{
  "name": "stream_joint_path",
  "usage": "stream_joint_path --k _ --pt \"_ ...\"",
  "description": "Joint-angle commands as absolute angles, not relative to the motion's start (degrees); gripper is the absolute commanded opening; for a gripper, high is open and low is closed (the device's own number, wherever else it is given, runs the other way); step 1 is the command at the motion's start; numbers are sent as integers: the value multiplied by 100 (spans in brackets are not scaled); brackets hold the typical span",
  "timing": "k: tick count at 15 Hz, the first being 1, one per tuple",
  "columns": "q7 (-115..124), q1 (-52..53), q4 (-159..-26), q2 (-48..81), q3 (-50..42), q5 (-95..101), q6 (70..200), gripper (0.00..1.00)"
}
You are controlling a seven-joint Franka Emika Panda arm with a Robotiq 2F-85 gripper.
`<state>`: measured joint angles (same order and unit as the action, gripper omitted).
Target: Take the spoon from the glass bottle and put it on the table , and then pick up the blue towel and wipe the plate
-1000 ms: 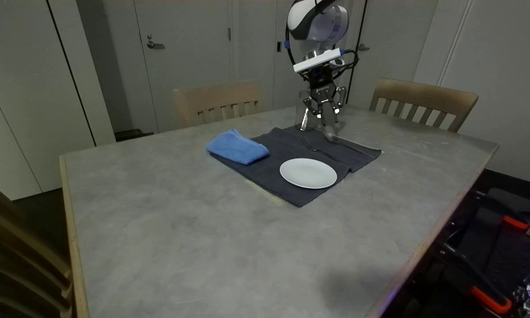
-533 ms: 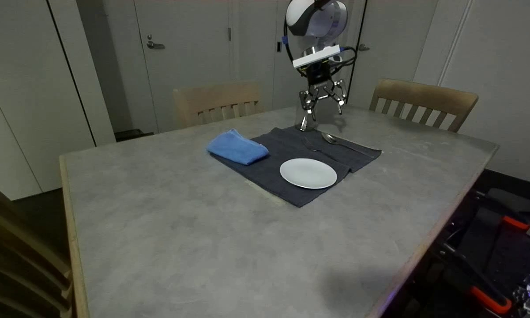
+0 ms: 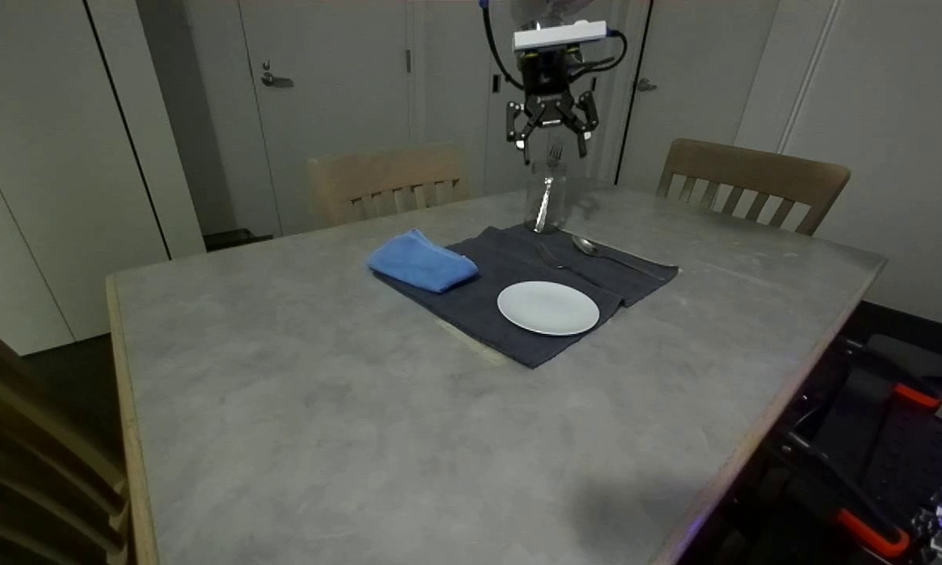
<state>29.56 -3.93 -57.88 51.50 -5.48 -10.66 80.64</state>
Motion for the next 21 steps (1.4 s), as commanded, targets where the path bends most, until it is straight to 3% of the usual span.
stream_joint_path --k 1,5,16,21 --pt "2133 -223 -5924 4880 -394 -820 7764 100" --pt "2325 -165 -5760 5001 -420 -905 7812 100" --pt "1367 1043 -6822 4884 -14 18 9612 100" --pt "1563 1100 -6604 5021 0 -15 9459 100"
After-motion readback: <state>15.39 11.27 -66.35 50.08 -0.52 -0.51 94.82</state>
